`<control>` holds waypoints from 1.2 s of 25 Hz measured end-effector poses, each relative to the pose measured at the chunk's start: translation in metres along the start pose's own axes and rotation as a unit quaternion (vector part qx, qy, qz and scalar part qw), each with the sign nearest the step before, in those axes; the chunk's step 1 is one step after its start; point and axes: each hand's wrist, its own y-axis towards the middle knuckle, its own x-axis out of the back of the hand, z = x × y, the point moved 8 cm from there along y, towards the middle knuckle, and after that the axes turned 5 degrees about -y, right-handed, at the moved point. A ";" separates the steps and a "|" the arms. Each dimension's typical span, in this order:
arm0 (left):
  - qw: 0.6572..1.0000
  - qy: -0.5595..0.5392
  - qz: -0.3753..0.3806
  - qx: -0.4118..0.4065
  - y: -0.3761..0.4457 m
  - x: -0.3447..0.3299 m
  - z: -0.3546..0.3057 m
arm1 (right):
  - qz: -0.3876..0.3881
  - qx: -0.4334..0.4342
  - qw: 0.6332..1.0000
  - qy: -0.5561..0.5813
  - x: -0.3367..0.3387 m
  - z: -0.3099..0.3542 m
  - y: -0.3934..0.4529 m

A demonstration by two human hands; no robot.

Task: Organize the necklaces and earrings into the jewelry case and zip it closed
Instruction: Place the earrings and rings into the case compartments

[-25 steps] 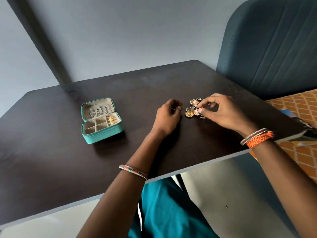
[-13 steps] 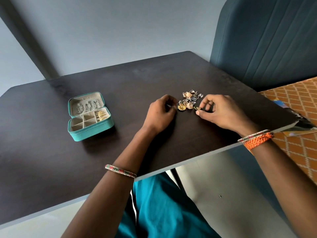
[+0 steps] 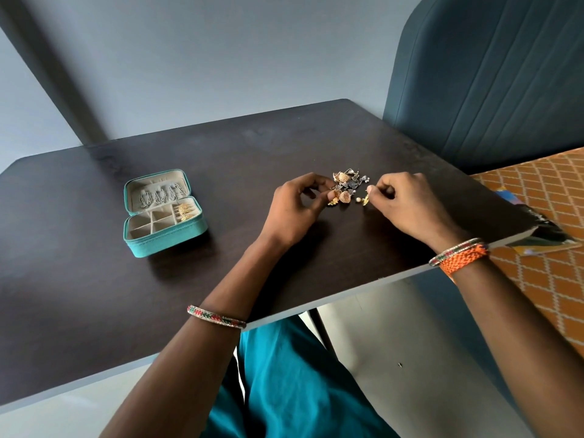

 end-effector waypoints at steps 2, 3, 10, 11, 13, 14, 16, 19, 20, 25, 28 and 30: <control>1.000 -0.021 -0.002 -0.003 0.000 0.001 -0.001 | -0.021 0.007 0.999 0.031 0.007 0.010 0.000; 1.000 -0.029 0.009 -0.005 -0.001 0.000 -0.003 | -0.025 0.012 0.998 0.052 0.009 0.017 0.000; 0.986 -0.166 -0.008 0.017 -0.004 0.003 -0.004 | 0.053 -0.007 0.968 0.247 -0.012 0.040 0.013; 0.983 -0.181 -0.016 0.038 -0.004 0.006 -0.002 | 0.069 -0.016 0.957 0.282 -0.013 0.040 0.014; 0.976 -0.200 -0.021 0.084 -0.005 0.010 0.004 | 0.071 -0.021 0.949 0.307 -0.011 0.037 0.014; 0.972 -0.212 -0.024 0.103 -0.005 0.011 0.006 | 0.062 -0.020 0.949 0.307 -0.010 0.036 0.014; 0.966 -0.227 -0.029 0.118 -0.006 0.014 0.010 | 0.058 -0.018 0.948 0.312 -0.014 0.036 0.014; 0.969 -0.217 -0.012 0.118 -0.006 0.012 0.011 | 0.060 0.004 0.945 0.322 -0.022 0.045 0.014; 0.968 -0.220 -0.006 0.123 -0.006 0.010 0.012 | 0.056 0.010 0.946 0.320 -0.022 0.047 0.015; 0.967 -0.207 -0.030 0.145 -0.005 0.015 0.023 | 0.048 0.026 0.973 0.226 -0.027 0.040 0.036; 0.957 -0.225 -0.067 0.171 -0.007 0.018 0.032 | 0.049 0.040 0.997 0.054 -0.028 0.036 0.040; 0.954 -0.228 -0.081 0.176 -0.007 0.021 0.035 | 0.032 0.049 0.997 -0.056 -0.029 0.039 0.036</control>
